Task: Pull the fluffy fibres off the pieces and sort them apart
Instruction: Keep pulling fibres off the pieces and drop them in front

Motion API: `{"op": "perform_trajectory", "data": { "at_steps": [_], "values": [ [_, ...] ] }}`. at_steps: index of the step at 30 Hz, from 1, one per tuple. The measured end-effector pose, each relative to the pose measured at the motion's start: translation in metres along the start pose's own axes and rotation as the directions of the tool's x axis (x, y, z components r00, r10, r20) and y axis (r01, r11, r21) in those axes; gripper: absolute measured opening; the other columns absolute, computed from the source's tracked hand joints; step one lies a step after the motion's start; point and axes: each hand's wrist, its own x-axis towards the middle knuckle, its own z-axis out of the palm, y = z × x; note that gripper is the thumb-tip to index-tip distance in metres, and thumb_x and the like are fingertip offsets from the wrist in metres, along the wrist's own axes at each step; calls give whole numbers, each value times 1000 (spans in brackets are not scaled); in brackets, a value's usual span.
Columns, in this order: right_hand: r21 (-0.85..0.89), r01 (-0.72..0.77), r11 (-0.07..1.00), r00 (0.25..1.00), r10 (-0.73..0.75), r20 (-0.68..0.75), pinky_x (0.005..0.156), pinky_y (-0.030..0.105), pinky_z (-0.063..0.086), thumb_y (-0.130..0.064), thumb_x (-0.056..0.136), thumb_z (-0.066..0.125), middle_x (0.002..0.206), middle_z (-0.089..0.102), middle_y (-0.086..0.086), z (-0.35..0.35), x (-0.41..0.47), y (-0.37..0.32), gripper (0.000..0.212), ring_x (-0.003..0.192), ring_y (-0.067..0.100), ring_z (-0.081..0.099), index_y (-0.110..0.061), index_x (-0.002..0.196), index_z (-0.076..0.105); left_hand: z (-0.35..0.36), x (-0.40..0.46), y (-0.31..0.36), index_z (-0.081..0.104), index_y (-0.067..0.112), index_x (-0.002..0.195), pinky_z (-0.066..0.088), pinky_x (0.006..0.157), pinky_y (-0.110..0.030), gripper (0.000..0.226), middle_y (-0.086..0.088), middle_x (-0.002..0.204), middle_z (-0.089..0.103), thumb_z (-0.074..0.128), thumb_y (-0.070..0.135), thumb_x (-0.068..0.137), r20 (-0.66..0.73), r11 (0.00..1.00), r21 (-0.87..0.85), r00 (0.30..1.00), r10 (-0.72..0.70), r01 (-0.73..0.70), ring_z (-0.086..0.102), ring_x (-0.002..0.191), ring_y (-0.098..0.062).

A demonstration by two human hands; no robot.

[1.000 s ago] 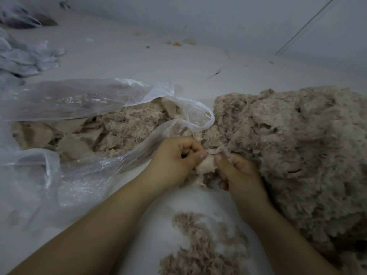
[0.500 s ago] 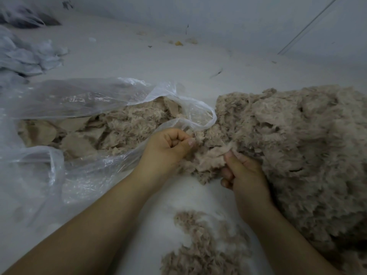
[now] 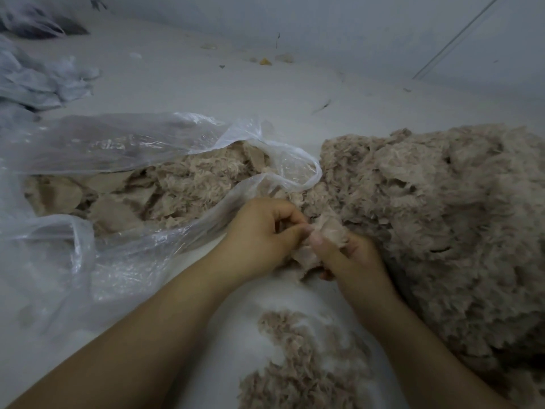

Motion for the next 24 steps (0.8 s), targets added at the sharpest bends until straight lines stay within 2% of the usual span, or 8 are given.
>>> {"op": "perform_trajectory", "data": {
  "at_steps": [1,3,6,9,11,17,20,24],
  "values": [
    [-12,10,1000,1000,-10,23,51,16,46,-32,85,71,60,65,-11,1,0,-1,11,55,0,60,-30,75,75,1,0,2,69,20,68,43,47,-18,19,14,53,59,72,15,86,-10,1000,-20,1000,-17,17,50,47,1],
    [-67,2,998,1000,-1,8,49,19,44,-16,89,69,54,60,-11,1,0,2,21,49,1,53,-23,69,73,2,1,3,66,17,68,40,45,-17,21,11,51,55,69,13,88,-55,996,-68,997,-59,55,47,44,0],
    [-118,-29,993,999,24,-41,50,34,35,-28,88,69,54,47,5,-3,1,3,38,50,15,40,1,66,56,2,2,3,61,8,69,38,44,-19,25,11,48,51,64,18,92,-70,978,-188,991,-111,96,44,42,-3],
    [-83,48,995,999,-46,21,46,23,34,-40,87,68,50,48,-5,1,-3,-3,36,46,7,39,-13,63,66,3,-1,5,68,12,78,43,46,-21,20,8,55,60,75,30,81,15,983,-163,997,-77,79,51,46,-3],
    [-66,59,996,998,-57,39,45,20,34,-34,86,70,49,48,-9,3,-2,-3,36,45,4,39,-11,59,63,5,-2,4,70,14,73,41,46,-16,13,12,54,60,79,19,80,19,989,-129,997,-70,72,52,46,1],
    [-46,14,999,998,-11,67,46,22,25,-38,81,65,50,38,5,-1,-2,-6,51,47,13,29,8,62,56,3,1,-6,66,12,63,39,38,-21,24,-5,48,58,71,10,87,-189,909,-391,954,-232,144,49,39,-12],
    [-67,10,998,998,-6,56,44,20,29,-39,77,66,47,42,-3,-1,-2,-7,38,45,7,32,-8,56,60,3,1,-6,67,12,67,42,42,-29,20,-20,58,62,71,12,87,-258,915,-392,943,-208,95,51,46,-21],
    [-66,26,998,996,-20,89,47,22,33,-33,80,69,49,47,-7,0,-2,-8,27,48,7,38,-22,55,65,3,2,-7,66,14,63,35,41,-19,24,-1,47,54,71,10,87,-286,908,-413,936,-206,73,41,39,-9]
  ]
}}
